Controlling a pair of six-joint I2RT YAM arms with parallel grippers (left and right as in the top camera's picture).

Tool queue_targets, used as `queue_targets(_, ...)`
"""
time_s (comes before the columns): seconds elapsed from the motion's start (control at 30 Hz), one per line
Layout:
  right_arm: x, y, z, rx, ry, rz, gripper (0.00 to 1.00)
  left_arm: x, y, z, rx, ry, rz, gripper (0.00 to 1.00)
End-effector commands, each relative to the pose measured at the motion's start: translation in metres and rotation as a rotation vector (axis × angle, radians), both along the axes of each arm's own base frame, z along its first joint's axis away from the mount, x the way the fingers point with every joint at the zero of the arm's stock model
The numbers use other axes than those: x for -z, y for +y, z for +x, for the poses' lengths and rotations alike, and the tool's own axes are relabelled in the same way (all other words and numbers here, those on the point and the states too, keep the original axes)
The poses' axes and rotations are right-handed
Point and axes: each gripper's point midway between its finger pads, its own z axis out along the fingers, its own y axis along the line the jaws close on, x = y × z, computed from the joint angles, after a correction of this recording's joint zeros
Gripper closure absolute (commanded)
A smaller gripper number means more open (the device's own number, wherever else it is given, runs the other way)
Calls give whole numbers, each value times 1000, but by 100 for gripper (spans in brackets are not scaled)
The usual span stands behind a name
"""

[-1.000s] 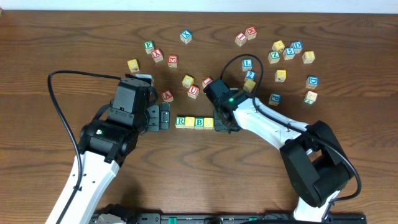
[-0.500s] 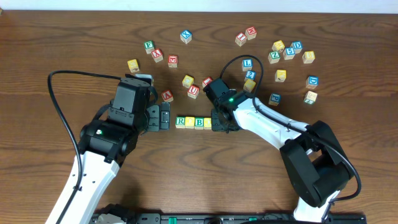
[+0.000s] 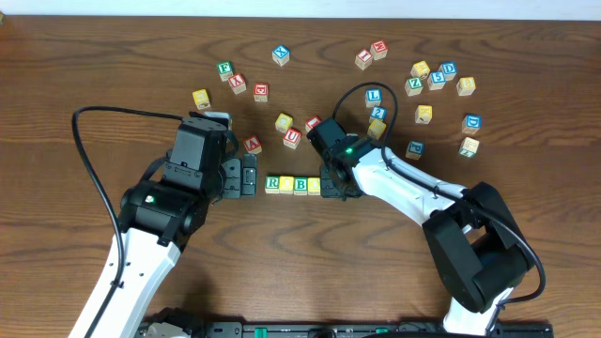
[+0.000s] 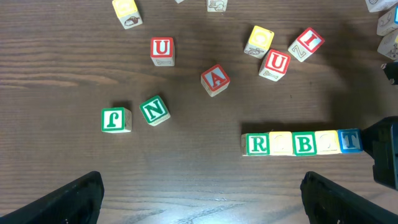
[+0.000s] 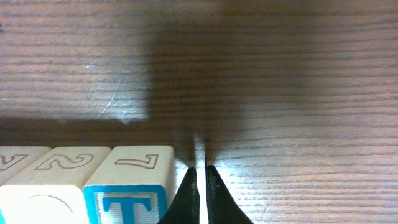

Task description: Spell out ROBOT

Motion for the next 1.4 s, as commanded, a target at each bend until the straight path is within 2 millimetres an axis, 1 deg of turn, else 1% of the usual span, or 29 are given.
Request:
queue_targets(0.0,2,-13,4,2,-35,-85,99,-1,2,0,-6,-3,12,0)
queue_targets(0.2,1,-27,11,38,-43,-107,99,-1,2,0,-6,-3,12,0)
queue_targets(0.5,2,-26,12,46,-29,-78,99,-1,2,0,-6,-3,12,0)
queue_targets(0.6,-3,-24,18,38,-47,-68,99,-1,2,0,-6,-3,12,0)
queue_targets(0.67,-14,-23,30,1,-77,-65,99,-1,2,0,-6,-3,12,0)
queue_targets(0.73,-33,-27,47,4,-120,-67,99,-1,2,0,-6,-3,12,0)
queue_targets(0.77,-38,-26,52,8,-131,-60,99,-1,2,0,-6,-3,12,0)
queue_targets(0.8,-50,-24,62,17,-159,-40,99,-1,2,0,-6,-3,12,1)
queue_targets(0.87,-64,-17,68,3,-177,-8,99,-1,2,0,-6,-3,12,0)
queue_targets(0.93,-68,-11,66,-13,-173,20,99,-1,2,0,-6,-3,12,0)
queue_targets(1.07,-67,1,60,-40,-158,47,99,-1,2,0,-6,-3,12,0)
queue_targets(1.17,-67,4,58,-52,-157,48,99,-1,2,0,-6,-3,12,0)
queue_targets(1.23,-68,9,55,-101,-145,68,99,-1,2,0,-6,-3,12,0)
queue_targets(1.3,-71,15,51,-134,-133,99,99,-1,2,0,-6,-3,12,1)
queue_targets(1.37,-79,15,49,-140,-142,108,99,-1,2,0,-6,-3,12,0)
